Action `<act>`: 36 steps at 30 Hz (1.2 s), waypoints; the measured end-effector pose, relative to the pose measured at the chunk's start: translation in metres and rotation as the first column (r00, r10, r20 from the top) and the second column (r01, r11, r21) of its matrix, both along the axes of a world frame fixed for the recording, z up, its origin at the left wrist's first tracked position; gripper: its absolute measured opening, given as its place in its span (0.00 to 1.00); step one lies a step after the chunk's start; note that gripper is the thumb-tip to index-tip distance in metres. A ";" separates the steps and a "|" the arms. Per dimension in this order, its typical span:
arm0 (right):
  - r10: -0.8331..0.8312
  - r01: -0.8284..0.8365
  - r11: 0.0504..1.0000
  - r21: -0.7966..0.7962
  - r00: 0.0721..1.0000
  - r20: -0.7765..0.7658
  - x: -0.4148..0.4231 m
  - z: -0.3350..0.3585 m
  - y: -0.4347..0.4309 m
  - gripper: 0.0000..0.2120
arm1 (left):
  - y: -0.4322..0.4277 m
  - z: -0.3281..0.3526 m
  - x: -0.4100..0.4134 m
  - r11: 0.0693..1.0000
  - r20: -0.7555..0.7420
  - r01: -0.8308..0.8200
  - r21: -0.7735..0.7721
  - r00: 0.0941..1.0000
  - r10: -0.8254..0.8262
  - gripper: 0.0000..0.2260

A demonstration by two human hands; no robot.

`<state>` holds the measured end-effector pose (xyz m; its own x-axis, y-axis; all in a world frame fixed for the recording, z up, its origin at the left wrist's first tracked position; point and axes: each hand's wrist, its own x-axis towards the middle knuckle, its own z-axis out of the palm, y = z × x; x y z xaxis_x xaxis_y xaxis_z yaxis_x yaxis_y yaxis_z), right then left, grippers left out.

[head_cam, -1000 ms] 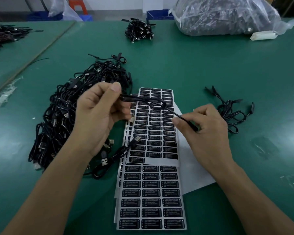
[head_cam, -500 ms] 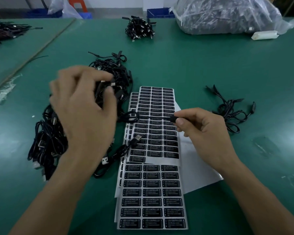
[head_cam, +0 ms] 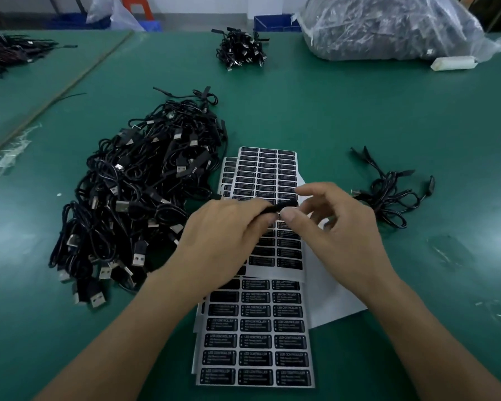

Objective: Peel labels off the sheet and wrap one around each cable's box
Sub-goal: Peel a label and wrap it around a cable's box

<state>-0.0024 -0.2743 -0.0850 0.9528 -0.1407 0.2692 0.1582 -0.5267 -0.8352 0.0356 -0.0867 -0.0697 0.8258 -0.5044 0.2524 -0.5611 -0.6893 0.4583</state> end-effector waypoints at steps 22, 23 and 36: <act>-0.114 0.059 0.956 -0.286 0.977 -0.180 -0.008 0.006 0.016 0.30 | 0.009 -0.005 0.004 0.981 -0.141 -0.185 -0.064 0.974 0.175 0.15; -0.136 0.086 0.957 -0.276 0.977 -0.167 -0.008 0.007 0.016 0.28 | 0.009 -0.004 0.005 0.985 -0.149 -0.169 -0.028 0.975 0.163 0.15; 0.216 0.160 0.779 0.606 0.840 -0.498 -0.003 0.019 0.012 0.22 | 0.021 0.004 0.009 0.989 -0.335 -0.056 -0.133 0.942 0.009 0.26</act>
<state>-0.0050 -0.2622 -0.0658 0.9173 -0.0625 -0.3934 -0.3848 0.1154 -0.9157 0.0449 -0.0661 -0.0658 0.8899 -0.4554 0.0263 -0.3386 -0.6207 0.7072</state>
